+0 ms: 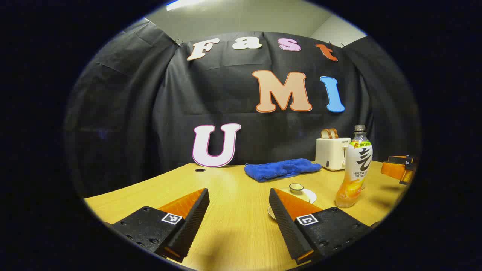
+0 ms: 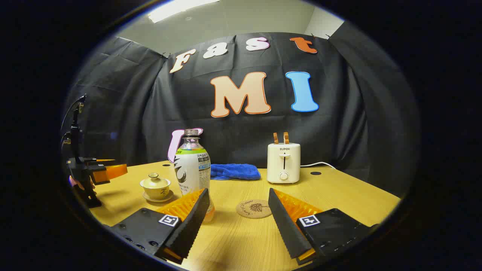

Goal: Open the teacup lid with one hand, grasp the water bottle and pour water into the teacup with the other hand; after pouring, place the water bottle on the coaster and then close the teacup lid.

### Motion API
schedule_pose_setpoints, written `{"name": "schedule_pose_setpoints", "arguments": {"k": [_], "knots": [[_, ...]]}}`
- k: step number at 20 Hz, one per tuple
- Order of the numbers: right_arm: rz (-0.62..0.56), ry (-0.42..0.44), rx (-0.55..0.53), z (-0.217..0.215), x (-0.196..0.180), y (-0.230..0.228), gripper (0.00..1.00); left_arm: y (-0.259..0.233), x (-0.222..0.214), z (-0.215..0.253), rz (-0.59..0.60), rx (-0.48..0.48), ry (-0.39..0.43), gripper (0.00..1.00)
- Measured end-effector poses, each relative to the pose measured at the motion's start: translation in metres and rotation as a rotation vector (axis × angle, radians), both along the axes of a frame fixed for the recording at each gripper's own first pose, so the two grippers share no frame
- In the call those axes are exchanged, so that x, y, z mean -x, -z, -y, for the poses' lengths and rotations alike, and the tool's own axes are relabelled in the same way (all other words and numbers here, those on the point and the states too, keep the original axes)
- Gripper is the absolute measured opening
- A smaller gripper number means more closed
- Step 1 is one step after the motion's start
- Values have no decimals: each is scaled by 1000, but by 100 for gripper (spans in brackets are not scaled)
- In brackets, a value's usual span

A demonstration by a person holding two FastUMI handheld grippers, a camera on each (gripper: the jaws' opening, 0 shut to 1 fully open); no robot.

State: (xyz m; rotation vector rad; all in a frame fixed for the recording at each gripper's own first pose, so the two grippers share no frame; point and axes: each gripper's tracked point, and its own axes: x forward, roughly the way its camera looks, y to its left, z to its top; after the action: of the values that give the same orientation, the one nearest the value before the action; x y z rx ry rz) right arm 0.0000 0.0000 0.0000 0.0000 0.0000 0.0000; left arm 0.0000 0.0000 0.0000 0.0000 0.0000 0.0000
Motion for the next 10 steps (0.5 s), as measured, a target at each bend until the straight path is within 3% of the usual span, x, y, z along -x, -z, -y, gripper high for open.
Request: {"name": "schedule_pose_setpoints", "arguments": {"k": [10], "knots": [[1,0,0,0,0,0,95,-2,-2,9,2,5,35,94]]}}
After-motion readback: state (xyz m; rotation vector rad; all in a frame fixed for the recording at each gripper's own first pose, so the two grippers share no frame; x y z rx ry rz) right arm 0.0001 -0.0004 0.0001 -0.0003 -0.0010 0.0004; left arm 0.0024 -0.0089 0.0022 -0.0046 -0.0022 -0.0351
